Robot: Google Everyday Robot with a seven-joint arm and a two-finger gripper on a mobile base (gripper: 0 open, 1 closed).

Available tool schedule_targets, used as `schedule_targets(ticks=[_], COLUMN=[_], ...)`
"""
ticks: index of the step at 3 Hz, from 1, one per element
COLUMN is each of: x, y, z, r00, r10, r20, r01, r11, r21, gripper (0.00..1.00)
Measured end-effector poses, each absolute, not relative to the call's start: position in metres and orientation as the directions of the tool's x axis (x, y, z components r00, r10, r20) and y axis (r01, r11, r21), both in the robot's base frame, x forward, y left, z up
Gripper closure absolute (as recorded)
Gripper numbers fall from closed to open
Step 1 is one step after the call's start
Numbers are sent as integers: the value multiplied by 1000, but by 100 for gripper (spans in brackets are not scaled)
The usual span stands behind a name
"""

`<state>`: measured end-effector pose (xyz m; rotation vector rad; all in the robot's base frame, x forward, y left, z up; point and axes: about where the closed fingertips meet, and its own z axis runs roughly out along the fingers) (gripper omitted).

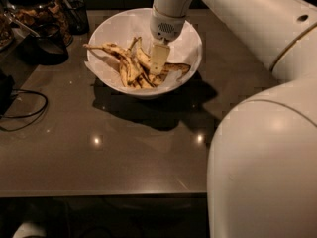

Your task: Pick banana from white bowl

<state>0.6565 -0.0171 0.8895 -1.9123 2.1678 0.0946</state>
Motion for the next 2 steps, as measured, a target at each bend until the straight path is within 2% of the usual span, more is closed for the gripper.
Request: schedule_targets(ticks=[2], x=[663], y=[-16], z=[880], r00=[-122], r10=[-965], r20=[-233], r01=[-986], r11=[144], r21=[-80], gripper=[41])
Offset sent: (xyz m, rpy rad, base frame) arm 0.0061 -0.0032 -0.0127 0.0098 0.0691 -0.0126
